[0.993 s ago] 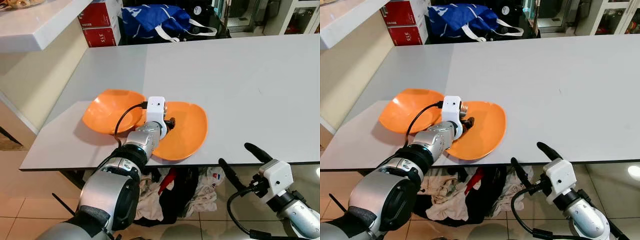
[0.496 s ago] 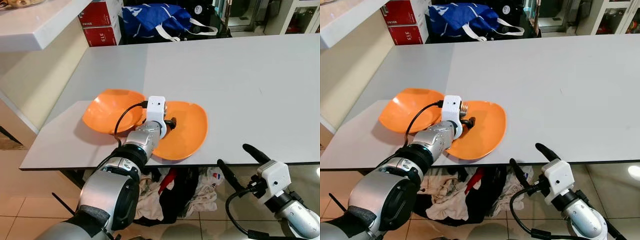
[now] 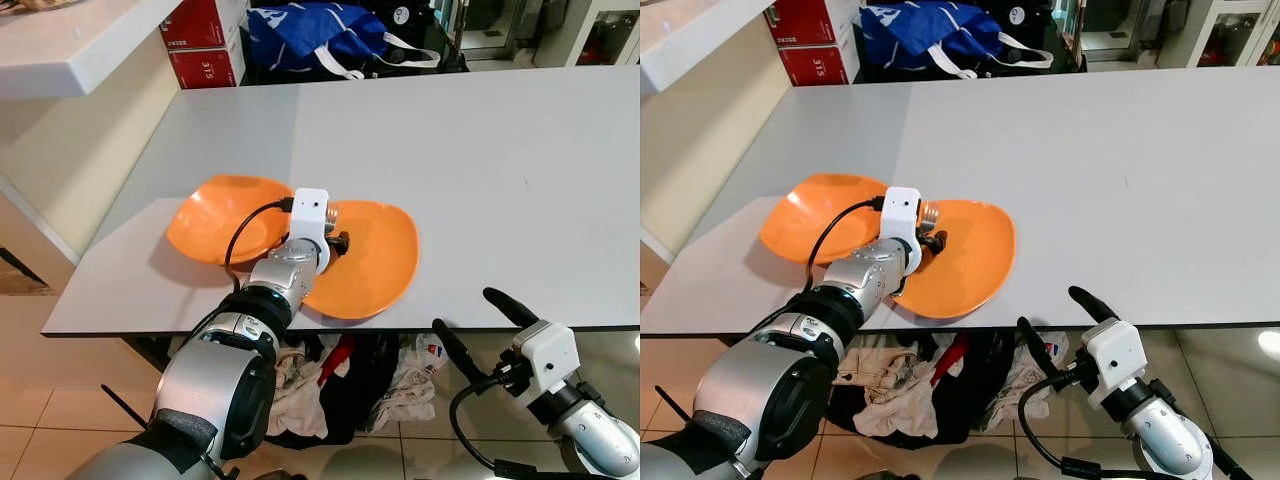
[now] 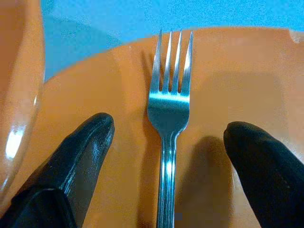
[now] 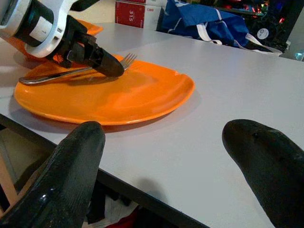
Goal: Setting the table
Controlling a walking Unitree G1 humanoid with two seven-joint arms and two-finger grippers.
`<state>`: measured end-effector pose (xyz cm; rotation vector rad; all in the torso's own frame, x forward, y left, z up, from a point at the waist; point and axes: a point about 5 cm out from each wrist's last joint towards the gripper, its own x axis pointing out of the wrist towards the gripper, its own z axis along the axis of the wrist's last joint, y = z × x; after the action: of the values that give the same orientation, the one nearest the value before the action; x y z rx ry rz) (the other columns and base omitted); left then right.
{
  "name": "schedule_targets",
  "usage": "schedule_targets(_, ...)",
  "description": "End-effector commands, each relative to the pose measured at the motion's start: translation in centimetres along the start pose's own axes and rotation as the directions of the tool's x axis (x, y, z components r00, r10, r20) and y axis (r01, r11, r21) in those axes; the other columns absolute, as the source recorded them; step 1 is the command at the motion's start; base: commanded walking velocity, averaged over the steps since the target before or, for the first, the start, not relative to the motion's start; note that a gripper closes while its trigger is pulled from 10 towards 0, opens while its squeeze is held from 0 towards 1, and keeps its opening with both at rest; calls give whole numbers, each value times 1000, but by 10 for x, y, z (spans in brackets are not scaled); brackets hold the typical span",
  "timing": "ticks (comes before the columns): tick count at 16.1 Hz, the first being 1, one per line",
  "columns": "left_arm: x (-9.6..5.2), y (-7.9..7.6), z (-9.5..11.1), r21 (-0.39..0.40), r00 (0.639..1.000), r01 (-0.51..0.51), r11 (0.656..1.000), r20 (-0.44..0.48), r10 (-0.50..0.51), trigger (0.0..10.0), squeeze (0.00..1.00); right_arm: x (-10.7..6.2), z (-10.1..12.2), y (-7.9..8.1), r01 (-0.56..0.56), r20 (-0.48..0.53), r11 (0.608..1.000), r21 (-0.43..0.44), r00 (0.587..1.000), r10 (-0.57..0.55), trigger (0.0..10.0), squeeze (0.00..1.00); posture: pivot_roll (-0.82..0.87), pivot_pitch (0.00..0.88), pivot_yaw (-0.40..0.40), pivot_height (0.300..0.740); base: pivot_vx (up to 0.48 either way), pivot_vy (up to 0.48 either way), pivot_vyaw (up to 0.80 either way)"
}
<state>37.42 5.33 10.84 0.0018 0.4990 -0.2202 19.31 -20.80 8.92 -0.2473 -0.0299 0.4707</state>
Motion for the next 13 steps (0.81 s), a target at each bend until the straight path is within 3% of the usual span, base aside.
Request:
schedule_targets(1, -1, 2, 14, 24, 999, -2, 1000, 46, 0, 10000, 1000, 2, 0, 0, -6, 13, 1000, 0, 1000, 6, 10000, 35, -202, 0, 111, 740, 0, 0, 0)
schedule_targets(7, -3, -3, 27, 20, 993, 22, 1000, 113, -24, 10000, 1000, 3, 0, 0, -17, 18, 1000, -7, 1000, 17, 10000, 39, -197, 0, 105, 740, 0, 0, 0)
schedule_targets(13, -3, -12, 20, 33, 994, 65, 997, 85, -67, 10000, 1000, 3, 1, -2, -19, 20, 1000, -10, 1000, 19, 10000, 39, -198, 0, 108, 740, 0, 0, 0)
